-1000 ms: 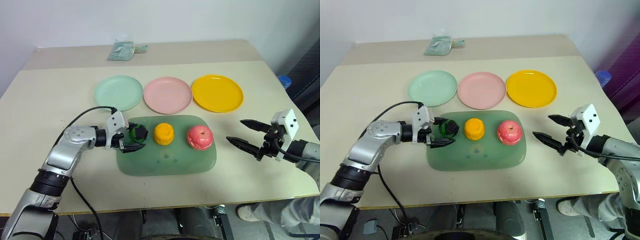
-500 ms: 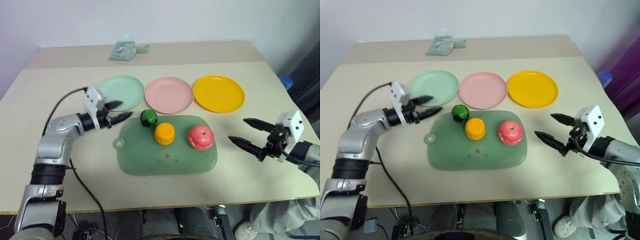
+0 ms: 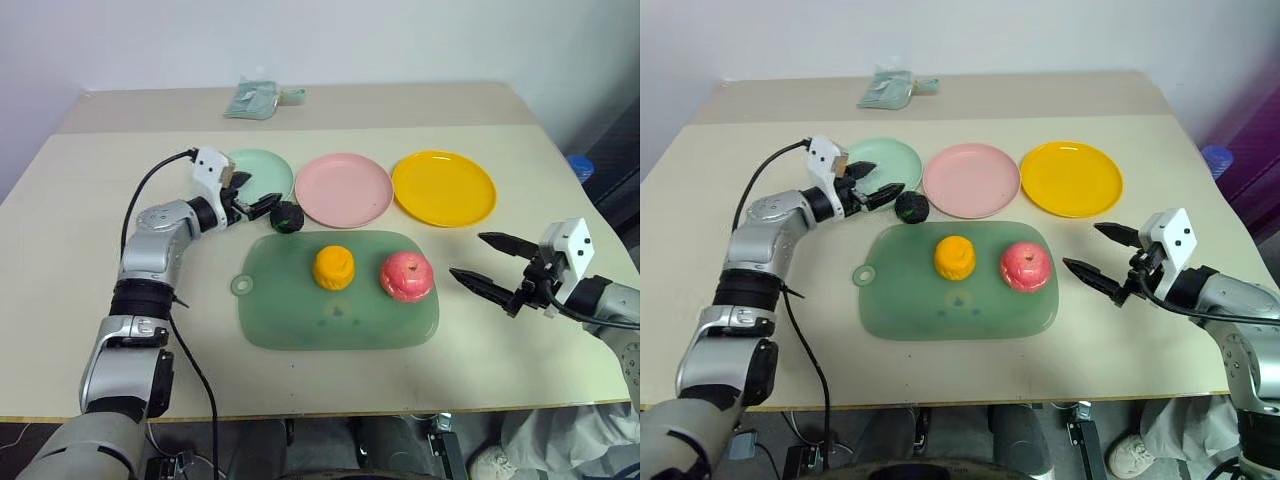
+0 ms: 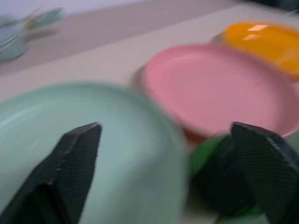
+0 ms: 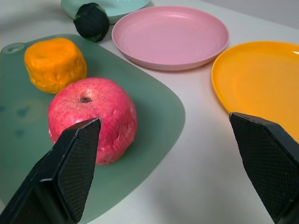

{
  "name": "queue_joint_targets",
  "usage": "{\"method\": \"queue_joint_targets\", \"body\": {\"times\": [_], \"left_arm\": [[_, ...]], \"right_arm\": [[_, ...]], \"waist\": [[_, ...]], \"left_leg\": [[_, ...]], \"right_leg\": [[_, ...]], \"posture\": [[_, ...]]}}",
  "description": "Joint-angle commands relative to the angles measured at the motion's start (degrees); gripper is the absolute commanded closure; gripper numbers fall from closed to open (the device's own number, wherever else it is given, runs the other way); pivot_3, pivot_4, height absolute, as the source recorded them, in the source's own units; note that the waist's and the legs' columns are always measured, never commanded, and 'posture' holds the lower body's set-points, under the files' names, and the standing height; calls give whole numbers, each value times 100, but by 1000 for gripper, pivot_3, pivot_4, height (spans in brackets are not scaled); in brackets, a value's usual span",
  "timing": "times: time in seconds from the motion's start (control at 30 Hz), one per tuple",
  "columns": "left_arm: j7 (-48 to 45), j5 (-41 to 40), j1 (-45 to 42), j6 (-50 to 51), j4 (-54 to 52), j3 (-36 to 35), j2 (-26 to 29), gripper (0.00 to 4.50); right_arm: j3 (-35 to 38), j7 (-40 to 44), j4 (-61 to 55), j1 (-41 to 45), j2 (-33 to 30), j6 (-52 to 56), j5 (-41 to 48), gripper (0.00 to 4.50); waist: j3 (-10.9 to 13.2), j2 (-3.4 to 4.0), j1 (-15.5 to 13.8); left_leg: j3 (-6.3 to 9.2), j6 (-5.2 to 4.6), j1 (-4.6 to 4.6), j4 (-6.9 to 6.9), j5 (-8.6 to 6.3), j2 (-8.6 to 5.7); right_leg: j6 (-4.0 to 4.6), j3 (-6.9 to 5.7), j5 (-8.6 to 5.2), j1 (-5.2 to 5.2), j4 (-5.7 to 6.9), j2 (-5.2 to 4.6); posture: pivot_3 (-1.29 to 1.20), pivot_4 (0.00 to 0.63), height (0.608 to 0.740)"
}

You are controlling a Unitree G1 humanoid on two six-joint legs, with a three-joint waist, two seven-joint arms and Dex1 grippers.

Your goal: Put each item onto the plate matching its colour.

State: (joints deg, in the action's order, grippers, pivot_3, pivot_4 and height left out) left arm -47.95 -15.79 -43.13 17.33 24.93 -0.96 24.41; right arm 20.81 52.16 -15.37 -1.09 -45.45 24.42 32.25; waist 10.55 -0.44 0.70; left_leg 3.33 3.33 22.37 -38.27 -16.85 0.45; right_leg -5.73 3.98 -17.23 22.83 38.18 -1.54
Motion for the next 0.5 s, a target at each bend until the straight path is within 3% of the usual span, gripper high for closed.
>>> {"method": "queue_joint_targets", "body": {"times": [0.03, 0.23, 0.43, 0.5], "left_arm": [[-55, 131, -48, 34, -285, 272, -133, 60], [-12, 1006, -1, -256, -16, 1006, 33, 60], [-11, 1119, -40, -238, 134, 1022, 17, 60], [11, 1133, -38, -187, 135, 1000, 13, 600]], "right_arm": [[135, -126, -254, -2, 73, -51, 70, 0], [193, -355, -574, -22, 44, 168, 182, 0], [158, -513, -765, 76, -3, 387, 247, 0], [135, -554, -797, 148, -21, 464, 264, 0]], "waist": [[-1, 1, 1], [-1, 1, 25], [-1, 2, -8], [-1, 2, -12]], "left_leg": [[0, 0, 0, 0, 0, 0], [1, 0, -1, 0, 0, 0], [2, 0, -3, -1, 0, 0], [2, 0, -1, -2, 0, -2]], "right_leg": [[0, 0, 0, 0, 0, 0], [0, 1, 0, 2, 2, 5], [0, 2, 0, -1, 1, 2], [0, 1, 0, -2, 1, -1]], "posture": [[0, 150, 740], [0, 150, 740], [0, 150, 740], [0, 150, 740]]}}
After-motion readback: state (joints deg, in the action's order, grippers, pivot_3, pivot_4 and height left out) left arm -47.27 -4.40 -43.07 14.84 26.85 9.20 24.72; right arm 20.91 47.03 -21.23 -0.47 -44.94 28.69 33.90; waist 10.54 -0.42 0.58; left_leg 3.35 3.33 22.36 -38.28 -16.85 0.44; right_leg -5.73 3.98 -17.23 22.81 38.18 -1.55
